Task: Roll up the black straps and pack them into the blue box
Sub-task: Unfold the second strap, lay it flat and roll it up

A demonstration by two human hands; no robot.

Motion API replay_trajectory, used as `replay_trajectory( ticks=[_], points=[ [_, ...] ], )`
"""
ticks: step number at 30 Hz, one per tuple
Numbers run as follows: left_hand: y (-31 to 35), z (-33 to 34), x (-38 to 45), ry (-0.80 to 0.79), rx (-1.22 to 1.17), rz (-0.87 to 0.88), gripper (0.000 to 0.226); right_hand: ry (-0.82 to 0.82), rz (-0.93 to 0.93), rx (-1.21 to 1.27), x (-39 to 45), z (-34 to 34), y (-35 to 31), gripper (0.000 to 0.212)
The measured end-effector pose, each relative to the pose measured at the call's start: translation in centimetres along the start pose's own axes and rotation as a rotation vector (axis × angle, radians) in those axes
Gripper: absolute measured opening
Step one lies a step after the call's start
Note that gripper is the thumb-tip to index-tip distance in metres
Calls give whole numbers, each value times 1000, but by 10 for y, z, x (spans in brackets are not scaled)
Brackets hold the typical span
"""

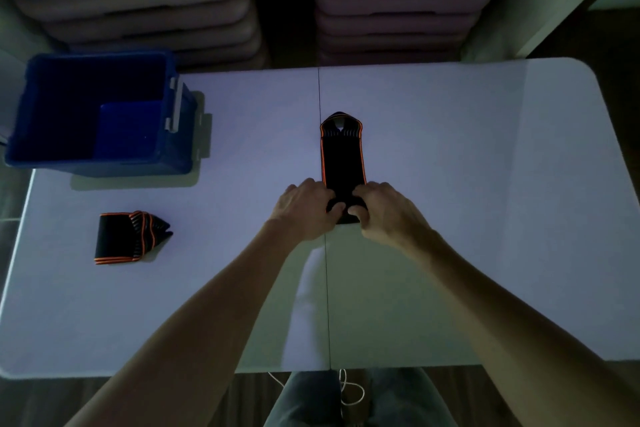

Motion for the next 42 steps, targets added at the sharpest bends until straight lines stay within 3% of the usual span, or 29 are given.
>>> replay_trajectory(
  ticks=[4,9,13,17,20,23,25,29,36,39,42],
  points=[
    [-6,-5,10,79,-61,-95,30,260,-222,-51,-12,-9,-10,26],
    [-12,-5,16,191,-61,-154,26,120,-230,-90,-3,3,-5,55],
    [-7,-5,8,264,-135,-26,29,59,-219,31,10,0,0,43],
    [-14,-7,3,342,-303,-45,40,-106,-205,128,38,-3,3,37],
    [-28,-9,19,326,-373,-155,45,-129,-67,180,56,-12,9,36],
    [-37,-15,40,279,-393,-293,42,96,-65,169,57,-30,12,40],
    [-41,-18,48,291,-425,-411,43,146,-135,74,54,-32,9,44],
    [-45,-17,55,292,-406,-618,57,122,-161,-17,57,-27,11,63],
    [-41,-3,52,302,-701,-830,84,97,-128,135,84,-40,15,39],
    [-38,1,62,379,-963,-831,69,68,-95,208,93,-45,20,40],
    [-35,-1,70,449,-1062,-837,58,-71,-20,336,101,-39,26,60]
  ],
)
Point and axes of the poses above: each hand's wrist, its own x-axis towards the middle knuckle, its own z-axis out of the palm, y = z × x, the point moved 7 cm from there along x, towards the middle knuckle, and after that the axes turned 9 degrees about z, right-handed, at the moved point
